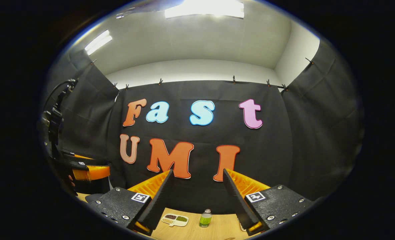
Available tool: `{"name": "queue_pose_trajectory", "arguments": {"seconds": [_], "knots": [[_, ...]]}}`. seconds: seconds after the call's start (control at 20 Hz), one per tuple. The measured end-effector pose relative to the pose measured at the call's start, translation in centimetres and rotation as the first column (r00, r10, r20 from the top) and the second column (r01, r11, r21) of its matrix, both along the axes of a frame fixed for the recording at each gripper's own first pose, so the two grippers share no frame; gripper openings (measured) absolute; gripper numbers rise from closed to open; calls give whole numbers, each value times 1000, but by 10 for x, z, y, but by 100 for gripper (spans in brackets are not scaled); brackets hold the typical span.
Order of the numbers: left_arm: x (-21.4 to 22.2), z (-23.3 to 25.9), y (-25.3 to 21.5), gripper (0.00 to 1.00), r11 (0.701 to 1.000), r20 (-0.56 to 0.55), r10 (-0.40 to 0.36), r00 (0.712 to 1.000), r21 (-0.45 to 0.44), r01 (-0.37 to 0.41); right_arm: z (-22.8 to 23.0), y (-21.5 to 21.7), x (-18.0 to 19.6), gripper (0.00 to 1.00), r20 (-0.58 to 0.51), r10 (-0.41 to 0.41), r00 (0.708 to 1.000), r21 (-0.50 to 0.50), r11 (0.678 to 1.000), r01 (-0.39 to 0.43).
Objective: Close the left gripper, press the button to open the rice cooker; take a wooden spoon from the chopstick holder with the right hand, scoop a spoonful of rice and pour it into the rice cooker, then put the wooden spoon back into the chopstick holder.
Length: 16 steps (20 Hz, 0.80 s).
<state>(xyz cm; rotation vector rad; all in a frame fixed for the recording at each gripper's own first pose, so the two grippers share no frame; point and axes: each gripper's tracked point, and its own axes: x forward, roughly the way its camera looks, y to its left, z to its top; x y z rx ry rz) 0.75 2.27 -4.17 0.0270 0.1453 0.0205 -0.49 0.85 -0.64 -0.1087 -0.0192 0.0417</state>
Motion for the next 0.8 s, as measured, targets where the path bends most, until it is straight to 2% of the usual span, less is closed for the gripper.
{"name": "queue_pose_trajectory", "arguments": {"seconds": [0.15, 0.3, 0.4, 0.45, 0.6, 0.75, 0.8], "knots": [[6, -33, 17, 94, 999, -131, 41, 990, 9, -40, -3, -6, 0, 89, -8, -14, 1000, -10, 1000, 14], [7, -69, 34, 98, 997, -274, 73, 959, 18, -71, -8, -12, -3, 89, -13, -21, 1000, -19, 1000, 20], [5, -92, 42, 98, 996, -366, 86, 927, 5, -90, -14, -16, -4, 89, -22, -29, 999, -23, 999, 29], [4, -103, 47, 94, 994, -410, 99, 907, 1, -108, -17, -19, -5, 89, -27, -36, 999, -22, 999, 35], [-3, -133, 62, 98, 986, -523, 121, 843, -34, -163, -22, -29, -9, 89, -35, -57, 998, -30, 998, 56], [-8, -163, 77, 61, 971, -629, 149, 763, -50, -232, -26, -38, -13, 89, -39, -79, 996, -37, 996, 77], [-16, -173, 80, 55, 967, -667, 155, 729, -47, -249, -28, -41, -13, 89, -42, -85, 995, -37, 996, 84]]}}
